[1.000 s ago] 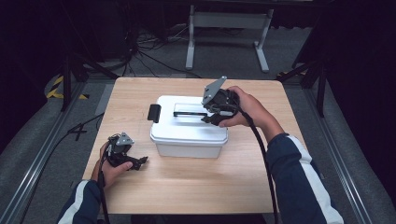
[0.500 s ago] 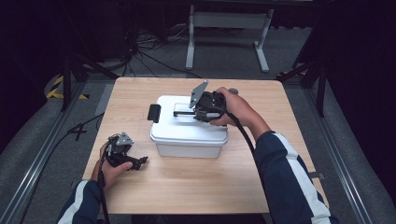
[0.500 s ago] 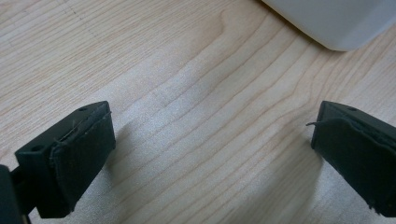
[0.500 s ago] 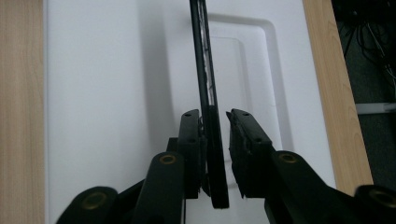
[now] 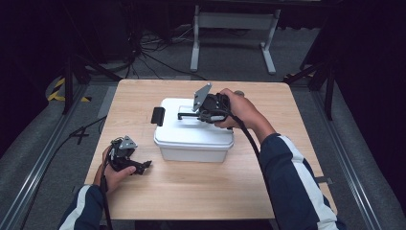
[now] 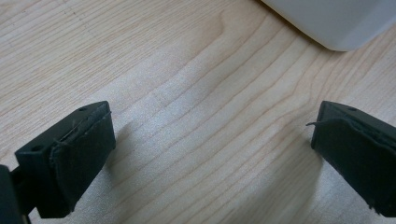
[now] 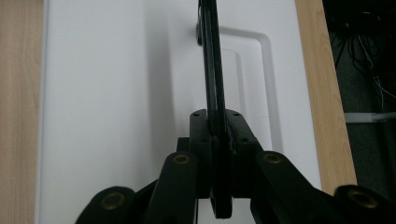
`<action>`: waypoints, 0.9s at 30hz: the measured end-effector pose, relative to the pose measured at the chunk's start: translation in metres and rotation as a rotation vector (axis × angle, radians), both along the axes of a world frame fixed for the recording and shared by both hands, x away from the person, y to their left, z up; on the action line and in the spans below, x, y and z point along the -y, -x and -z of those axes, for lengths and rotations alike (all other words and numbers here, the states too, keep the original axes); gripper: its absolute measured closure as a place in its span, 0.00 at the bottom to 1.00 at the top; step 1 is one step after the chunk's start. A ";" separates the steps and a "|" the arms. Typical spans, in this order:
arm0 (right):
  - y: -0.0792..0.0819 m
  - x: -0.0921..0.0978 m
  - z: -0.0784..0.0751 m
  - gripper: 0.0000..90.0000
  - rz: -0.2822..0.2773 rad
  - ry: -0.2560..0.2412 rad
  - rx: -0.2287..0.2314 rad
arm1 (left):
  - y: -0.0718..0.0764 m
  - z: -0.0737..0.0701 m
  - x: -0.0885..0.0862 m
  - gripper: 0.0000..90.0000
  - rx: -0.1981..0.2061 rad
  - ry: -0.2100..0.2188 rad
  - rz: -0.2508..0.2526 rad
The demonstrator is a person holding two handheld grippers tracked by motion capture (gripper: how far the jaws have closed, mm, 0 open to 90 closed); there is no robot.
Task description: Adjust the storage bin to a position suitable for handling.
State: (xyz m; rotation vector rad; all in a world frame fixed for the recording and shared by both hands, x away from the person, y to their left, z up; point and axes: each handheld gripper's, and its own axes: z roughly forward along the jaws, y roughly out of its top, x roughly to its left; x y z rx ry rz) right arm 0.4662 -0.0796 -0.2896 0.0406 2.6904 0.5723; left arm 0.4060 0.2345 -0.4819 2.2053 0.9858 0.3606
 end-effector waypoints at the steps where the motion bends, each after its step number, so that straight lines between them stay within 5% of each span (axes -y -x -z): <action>1: 0.000 0.000 0.000 0.93 0.000 -0.005 0.001 | 0.000 0.000 0.000 0.00 -0.001 0.000 0.000; 27: 0.005 0.006 -0.017 0.94 -0.031 -0.065 0.041 | 0.000 0.000 0.000 0.00 -0.001 0.001 0.000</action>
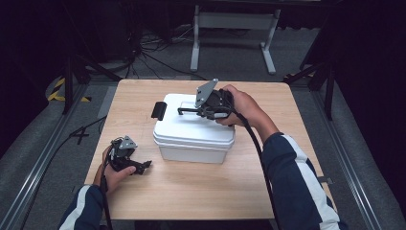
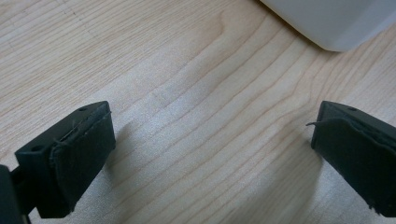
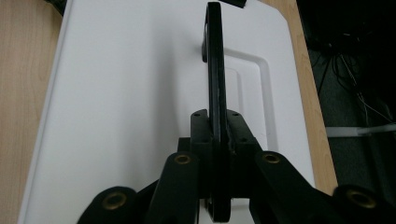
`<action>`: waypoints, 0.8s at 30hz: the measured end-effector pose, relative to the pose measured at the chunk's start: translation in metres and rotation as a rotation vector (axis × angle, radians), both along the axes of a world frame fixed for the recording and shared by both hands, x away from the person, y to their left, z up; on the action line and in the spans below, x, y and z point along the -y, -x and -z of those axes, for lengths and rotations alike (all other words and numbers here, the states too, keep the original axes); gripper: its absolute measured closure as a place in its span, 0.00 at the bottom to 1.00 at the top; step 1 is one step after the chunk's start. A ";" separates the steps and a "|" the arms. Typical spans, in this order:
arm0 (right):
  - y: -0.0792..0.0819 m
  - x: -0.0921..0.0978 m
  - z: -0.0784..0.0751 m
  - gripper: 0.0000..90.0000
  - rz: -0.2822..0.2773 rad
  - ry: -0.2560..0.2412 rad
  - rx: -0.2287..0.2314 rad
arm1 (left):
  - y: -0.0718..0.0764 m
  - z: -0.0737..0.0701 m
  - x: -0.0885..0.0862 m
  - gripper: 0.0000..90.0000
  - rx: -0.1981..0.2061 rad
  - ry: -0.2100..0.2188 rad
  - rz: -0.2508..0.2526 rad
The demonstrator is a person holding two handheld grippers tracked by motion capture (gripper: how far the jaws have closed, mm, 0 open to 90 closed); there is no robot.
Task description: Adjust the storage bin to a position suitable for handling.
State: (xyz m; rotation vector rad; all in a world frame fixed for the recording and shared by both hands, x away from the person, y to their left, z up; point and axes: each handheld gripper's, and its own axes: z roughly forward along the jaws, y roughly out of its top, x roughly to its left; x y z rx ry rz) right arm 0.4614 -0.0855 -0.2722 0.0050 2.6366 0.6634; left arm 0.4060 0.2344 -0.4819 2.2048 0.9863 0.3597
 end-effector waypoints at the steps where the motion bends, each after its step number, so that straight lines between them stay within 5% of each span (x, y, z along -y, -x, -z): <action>1: 0.000 0.000 0.000 0.94 -0.001 0.001 0.002 | 0.000 0.000 0.000 0.00 0.000 0.000 0.000; 24: 0.010 0.027 -0.018 0.94 0.029 -0.027 0.041 | 0.000 0.000 0.000 0.00 -0.001 -0.001 0.001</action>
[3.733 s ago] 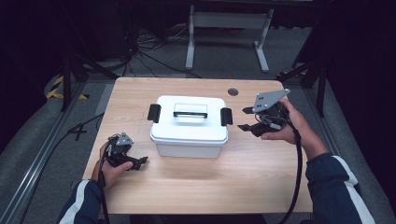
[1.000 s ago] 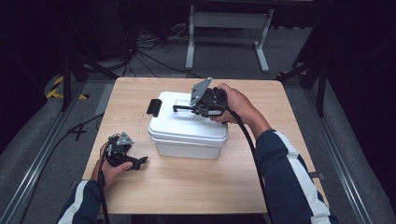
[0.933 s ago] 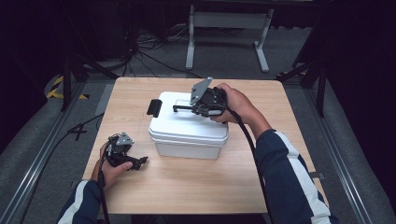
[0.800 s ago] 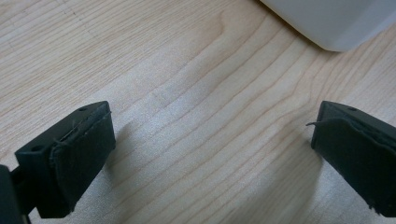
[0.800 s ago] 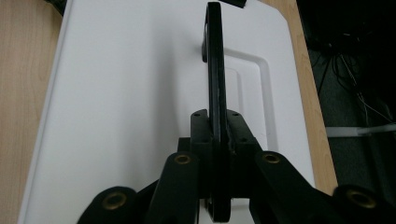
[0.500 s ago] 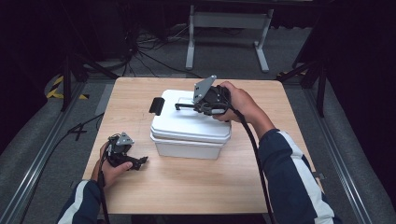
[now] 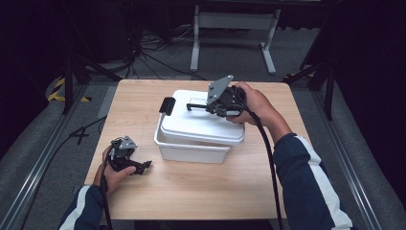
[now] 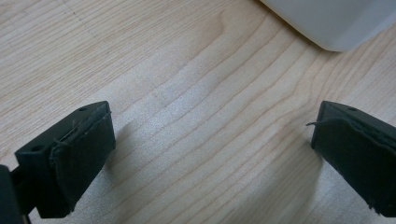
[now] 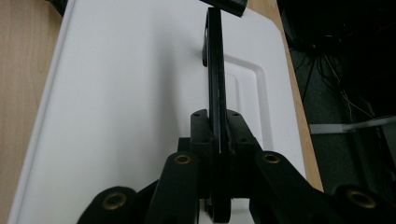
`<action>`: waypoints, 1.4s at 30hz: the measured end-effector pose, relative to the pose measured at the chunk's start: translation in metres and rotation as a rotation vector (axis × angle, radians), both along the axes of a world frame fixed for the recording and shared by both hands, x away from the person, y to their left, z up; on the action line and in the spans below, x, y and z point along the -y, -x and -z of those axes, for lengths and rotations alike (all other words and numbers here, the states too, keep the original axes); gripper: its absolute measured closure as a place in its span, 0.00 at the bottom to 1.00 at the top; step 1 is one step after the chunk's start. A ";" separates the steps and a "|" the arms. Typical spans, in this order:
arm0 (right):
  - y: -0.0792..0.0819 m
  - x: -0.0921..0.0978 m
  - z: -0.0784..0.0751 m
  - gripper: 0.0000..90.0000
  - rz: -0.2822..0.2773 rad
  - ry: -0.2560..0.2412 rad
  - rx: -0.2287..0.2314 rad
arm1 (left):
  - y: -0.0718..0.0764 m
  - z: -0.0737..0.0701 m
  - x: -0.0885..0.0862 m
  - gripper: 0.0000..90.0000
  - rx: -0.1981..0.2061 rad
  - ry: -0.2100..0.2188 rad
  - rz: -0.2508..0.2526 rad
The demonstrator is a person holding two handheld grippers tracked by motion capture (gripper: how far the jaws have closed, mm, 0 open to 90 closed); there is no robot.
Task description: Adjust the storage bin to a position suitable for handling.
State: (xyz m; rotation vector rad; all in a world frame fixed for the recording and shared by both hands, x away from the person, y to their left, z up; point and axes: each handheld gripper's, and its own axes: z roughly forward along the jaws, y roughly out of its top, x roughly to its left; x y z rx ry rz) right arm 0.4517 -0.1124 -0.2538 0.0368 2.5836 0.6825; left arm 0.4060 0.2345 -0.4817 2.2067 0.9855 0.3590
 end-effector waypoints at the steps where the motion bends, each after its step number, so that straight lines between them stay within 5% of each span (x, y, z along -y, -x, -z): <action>1: 0.001 0.003 -0.001 0.94 -0.003 -0.004 0.005 | 0.000 0.000 0.000 0.00 0.000 0.000 0.000; 24: 0.010 0.046 -0.013 0.94 0.043 -0.023 0.011 | 0.000 0.000 0.000 0.00 0.000 0.000 0.000; 42: 0.020 0.119 -0.015 0.94 0.116 -0.080 0.005 | 0.000 0.000 0.000 0.00 0.000 -0.003 0.002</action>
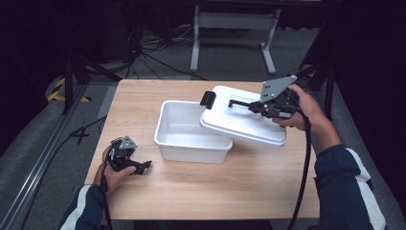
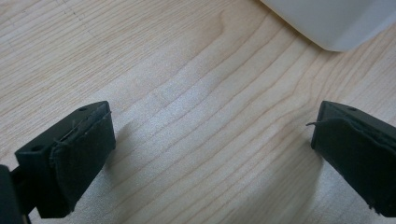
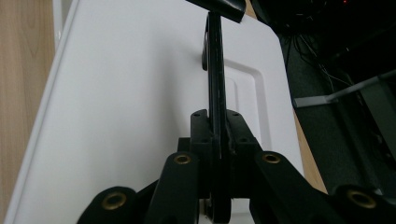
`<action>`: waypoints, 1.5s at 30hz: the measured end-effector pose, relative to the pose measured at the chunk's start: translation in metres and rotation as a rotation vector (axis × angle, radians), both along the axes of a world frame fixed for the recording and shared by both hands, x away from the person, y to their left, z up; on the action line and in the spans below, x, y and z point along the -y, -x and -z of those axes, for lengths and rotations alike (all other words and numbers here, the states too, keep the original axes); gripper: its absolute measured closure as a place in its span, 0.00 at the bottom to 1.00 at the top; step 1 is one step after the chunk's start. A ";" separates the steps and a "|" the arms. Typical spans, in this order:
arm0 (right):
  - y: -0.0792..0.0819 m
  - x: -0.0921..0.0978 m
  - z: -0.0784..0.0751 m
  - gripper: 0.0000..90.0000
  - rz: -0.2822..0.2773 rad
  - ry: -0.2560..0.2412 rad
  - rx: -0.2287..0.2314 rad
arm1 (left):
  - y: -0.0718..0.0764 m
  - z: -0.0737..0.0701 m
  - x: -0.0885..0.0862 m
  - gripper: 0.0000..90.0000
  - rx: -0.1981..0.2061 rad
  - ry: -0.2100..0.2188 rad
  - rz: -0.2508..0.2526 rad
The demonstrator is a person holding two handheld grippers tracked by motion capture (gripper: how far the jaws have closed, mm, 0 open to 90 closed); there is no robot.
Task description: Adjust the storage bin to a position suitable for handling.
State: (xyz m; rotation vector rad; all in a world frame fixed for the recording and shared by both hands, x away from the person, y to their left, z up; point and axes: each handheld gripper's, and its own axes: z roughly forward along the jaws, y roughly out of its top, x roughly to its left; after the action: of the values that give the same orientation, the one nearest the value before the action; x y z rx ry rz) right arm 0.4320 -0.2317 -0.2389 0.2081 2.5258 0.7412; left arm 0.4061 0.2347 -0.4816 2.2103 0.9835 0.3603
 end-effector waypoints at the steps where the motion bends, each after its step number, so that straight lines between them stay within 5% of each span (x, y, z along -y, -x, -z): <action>1: 0.000 0.000 0.000 0.94 0.000 0.000 0.000 | 0.000 0.000 0.000 0.00 0.000 0.000 0.000; 26: 0.013 0.093 0.012 0.94 0.157 -0.071 0.015 | 0.000 0.000 0.000 0.00 0.000 0.000 0.000; 45: 0.004 0.112 0.051 0.94 0.221 -0.060 -0.043 | 0.000 0.000 0.000 0.00 0.000 0.000 0.000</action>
State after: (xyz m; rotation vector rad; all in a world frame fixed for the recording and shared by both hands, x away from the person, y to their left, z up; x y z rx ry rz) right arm 0.4275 -0.3435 -0.2896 0.5193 2.4697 0.7310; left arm 0.4061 0.2347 -0.4817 2.2100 0.9836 0.3605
